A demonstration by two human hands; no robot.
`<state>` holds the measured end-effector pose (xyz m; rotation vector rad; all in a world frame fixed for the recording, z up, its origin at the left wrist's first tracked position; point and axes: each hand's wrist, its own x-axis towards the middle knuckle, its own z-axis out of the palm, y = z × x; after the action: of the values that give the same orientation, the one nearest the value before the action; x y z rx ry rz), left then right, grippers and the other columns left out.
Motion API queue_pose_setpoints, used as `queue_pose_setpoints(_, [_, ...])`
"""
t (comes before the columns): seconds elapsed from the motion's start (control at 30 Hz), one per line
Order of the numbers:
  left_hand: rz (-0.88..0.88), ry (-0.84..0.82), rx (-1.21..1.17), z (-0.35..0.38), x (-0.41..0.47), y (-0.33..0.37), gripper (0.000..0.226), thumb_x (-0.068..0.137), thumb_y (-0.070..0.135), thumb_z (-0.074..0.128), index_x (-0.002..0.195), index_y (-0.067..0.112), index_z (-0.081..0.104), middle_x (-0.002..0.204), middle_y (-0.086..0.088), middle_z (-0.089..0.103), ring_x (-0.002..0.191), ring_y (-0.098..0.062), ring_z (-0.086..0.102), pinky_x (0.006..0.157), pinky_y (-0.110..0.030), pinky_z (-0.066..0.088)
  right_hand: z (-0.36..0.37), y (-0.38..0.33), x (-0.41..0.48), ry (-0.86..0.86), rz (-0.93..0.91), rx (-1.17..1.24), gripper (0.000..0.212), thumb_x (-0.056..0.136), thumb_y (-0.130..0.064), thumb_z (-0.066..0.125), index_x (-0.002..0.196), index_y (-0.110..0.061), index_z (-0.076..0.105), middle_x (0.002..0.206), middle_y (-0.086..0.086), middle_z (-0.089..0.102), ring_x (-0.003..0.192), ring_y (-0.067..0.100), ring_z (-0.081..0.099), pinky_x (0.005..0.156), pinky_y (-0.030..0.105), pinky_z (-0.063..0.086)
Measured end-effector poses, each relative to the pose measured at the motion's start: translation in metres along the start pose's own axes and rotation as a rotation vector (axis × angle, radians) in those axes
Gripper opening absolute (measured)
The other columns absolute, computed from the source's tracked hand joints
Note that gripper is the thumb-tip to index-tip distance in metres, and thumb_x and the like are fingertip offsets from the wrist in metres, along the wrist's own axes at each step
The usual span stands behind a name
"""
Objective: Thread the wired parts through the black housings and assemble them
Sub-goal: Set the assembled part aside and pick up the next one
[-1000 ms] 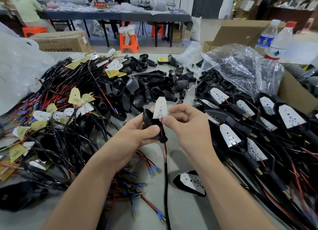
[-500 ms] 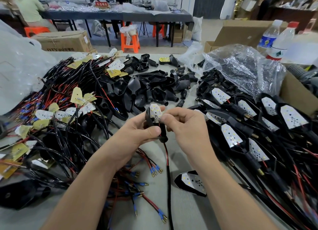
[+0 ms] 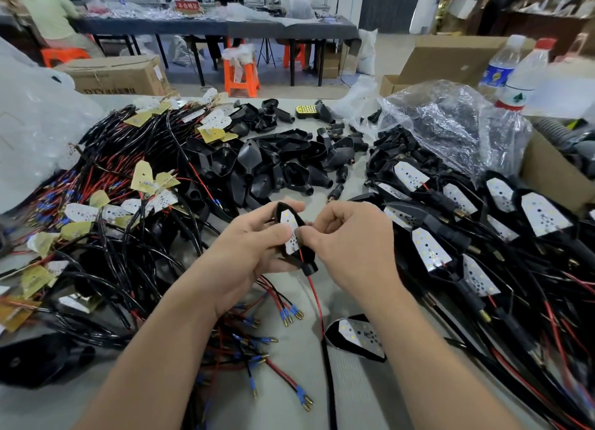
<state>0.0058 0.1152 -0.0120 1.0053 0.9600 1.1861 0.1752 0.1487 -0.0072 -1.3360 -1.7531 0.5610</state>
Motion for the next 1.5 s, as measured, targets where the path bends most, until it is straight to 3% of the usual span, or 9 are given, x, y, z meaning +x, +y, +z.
queue_pose_setpoints(0.17, [0.032,0.374,-0.016,-0.004,0.008,0.001,0.035,0.097,-0.006,0.043,0.106,0.014,0.071,0.109,-0.015,0.077,0.095,-0.029,0.076,0.069,-0.044,0.066,-0.004,-0.001,0.003,-0.009,0.074,0.207,0.013,0.079,-0.035,0.078,0.074,-0.027,0.069,0.049,-0.007,0.048,0.045,0.007,0.04,0.05,0.02,0.033])
queue_pose_setpoints(0.43, [0.265,0.746,-0.59,-0.042,0.006,0.024,0.01,0.104,0.001,0.049,0.112,0.0,0.055,0.081,-0.012,0.072,0.084,-0.028,0.075,0.066,-0.036,0.064,-0.018,-0.006,-0.003,-0.487,0.077,0.002,0.024,0.071,-0.062,0.078,0.084,-0.042,0.076,0.043,-0.016,0.05,0.042,0.002,0.045,0.046,0.011,0.036])
queue_pose_setpoints(0.53, [0.324,0.797,-0.692,-0.047,0.001,0.029,0.008,0.104,0.0,0.051,0.098,0.0,0.055,0.07,-0.011,0.069,0.062,-0.019,0.074,0.066,-0.037,0.064,-0.017,-0.011,-0.004,-0.517,0.05,-0.157,0.018,0.071,-0.056,0.081,0.075,-0.04,0.073,0.045,-0.015,0.053,0.048,-0.001,0.051,0.048,0.011,0.036])
queue_pose_setpoints(0.63, [0.329,0.843,-0.711,-0.05,-0.001,0.031,0.009,0.104,0.0,0.051,0.095,0.001,0.055,0.076,-0.013,0.067,0.069,-0.023,0.076,0.068,-0.038,0.065,-0.017,-0.014,-0.004,-0.541,0.028,-0.175,0.021,0.079,-0.038,0.078,0.06,-0.033,0.069,0.042,-0.012,0.048,0.045,0.002,0.048,0.048,0.012,0.036])
queue_pose_setpoints(0.9, [0.287,0.751,-0.322,-0.048,-0.001,0.024,0.029,0.104,-0.001,0.044,0.119,0.013,0.064,0.096,-0.011,0.07,0.07,-0.015,0.074,0.069,-0.036,0.064,-0.006,-0.016,0.01,-0.121,-0.021,-0.351,0.009,0.091,-0.023,0.058,0.086,-0.03,0.061,0.06,-0.006,0.049,0.069,0.023,0.047,0.066,0.035,0.042])
queue_pose_setpoints(1.0, [0.3,0.745,-0.177,-0.042,0.001,0.022,0.035,0.102,-0.001,0.046,0.109,0.023,0.071,0.118,-0.027,0.063,0.096,-0.029,0.07,0.071,-0.037,0.064,-0.001,-0.023,0.017,-0.004,-0.08,-0.475,0.011,0.091,-0.018,0.055,0.089,-0.024,0.063,0.065,-0.002,0.057,0.067,0.03,0.047,0.057,0.036,0.03])
queue_pose_setpoints(1.13, [0.311,0.726,-0.357,-0.04,0.0,0.022,0.024,0.103,0.001,0.046,0.111,0.012,0.065,0.086,-0.011,0.067,0.079,-0.022,0.067,0.071,-0.037,0.064,-0.002,-0.033,0.026,0.023,-0.044,-0.566,0.015,0.085,-0.013,0.057,0.087,-0.025,0.066,0.061,-0.004,0.052,0.064,0.028,0.044,0.052,0.033,0.023])
queue_pose_setpoints(1.33, [0.334,0.778,-0.674,-0.046,0.001,0.025,0.009,0.103,0.001,0.05,0.11,0.002,0.056,0.074,-0.008,0.06,0.066,-0.015,0.059,0.07,-0.035,0.064,0.001,-0.039,0.038,-0.032,-0.03,-0.38,0.027,0.095,-0.022,0.049,0.104,-0.029,0.074,0.085,-0.001,0.073,0.078,0.027,0.059,0.068,0.033,0.035])
queue_pose_setpoints(1.5, [0.306,0.809,-0.603,-0.049,0.003,0.023,0.017,0.102,-0.002,0.049,0.116,-0.002,0.059,0.094,-0.013,0.071,0.089,-0.024,0.074,0.073,-0.034,0.065,-0.004,-0.057,0.044,0.093,0.134,0.625,0.026,0.096,-0.005,0.057,0.09,-0.017,0.08,0.078,-0.003,0.074,0.075,0.014,0.071,0.074,0.034,0.062])
